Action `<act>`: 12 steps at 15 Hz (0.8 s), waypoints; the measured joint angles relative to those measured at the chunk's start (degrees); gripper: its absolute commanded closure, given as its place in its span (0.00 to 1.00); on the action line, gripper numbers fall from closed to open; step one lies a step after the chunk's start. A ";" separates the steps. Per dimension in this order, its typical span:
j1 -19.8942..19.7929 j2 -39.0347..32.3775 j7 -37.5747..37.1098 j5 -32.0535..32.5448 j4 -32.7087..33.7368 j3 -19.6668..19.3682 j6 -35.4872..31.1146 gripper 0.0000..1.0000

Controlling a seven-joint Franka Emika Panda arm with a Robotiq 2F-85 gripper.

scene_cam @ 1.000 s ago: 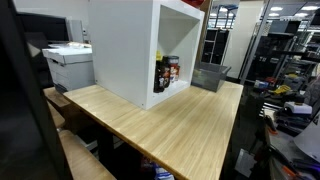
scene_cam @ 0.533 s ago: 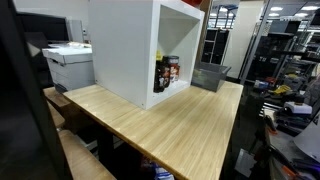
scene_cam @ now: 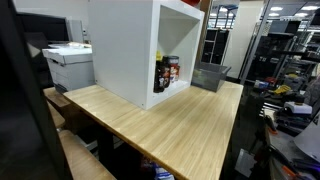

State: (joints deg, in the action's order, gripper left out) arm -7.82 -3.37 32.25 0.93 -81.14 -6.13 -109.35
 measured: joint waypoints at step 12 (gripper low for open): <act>0.00 0.00 0.18 -0.09 0.05 0.33 0.48 0.89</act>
State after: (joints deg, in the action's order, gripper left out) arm -7.82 -3.37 32.43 0.84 -81.09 -5.80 -108.87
